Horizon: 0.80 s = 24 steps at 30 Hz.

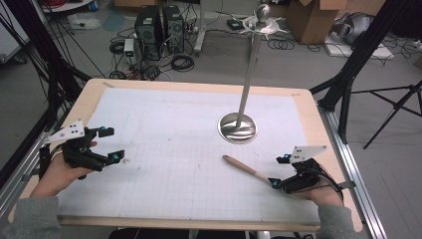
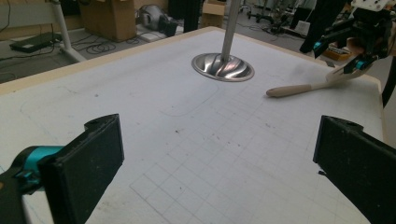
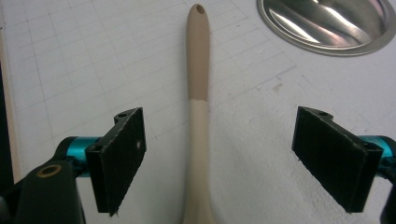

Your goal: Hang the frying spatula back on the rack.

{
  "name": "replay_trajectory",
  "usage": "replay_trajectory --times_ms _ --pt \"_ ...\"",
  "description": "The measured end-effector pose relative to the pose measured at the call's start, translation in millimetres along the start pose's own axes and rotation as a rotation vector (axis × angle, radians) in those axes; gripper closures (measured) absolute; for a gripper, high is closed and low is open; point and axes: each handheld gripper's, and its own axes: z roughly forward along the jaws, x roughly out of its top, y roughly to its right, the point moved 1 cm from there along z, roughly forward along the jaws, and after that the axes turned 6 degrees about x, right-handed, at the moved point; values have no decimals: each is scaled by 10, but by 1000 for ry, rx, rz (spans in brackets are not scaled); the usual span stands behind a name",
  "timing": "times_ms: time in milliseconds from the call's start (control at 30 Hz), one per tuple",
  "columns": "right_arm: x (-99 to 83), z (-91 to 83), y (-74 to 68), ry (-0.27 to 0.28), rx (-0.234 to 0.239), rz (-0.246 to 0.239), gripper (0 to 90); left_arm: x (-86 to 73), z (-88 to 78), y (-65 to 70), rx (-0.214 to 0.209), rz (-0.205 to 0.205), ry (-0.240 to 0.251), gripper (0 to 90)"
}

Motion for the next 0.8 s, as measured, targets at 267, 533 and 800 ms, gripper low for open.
replay_trajectory --times_ms 267,533,800 --pt "-18 51 14 -8 12 3 185 -2 4 7 -8 -4 2 22" --pt "-20 91 29 -46 8 -2 230 -11 6 1 -6 -5 0 22" --pt "-44 146 31 -109 28 36 293 -21 7 -6 -4 -7 -5 22"
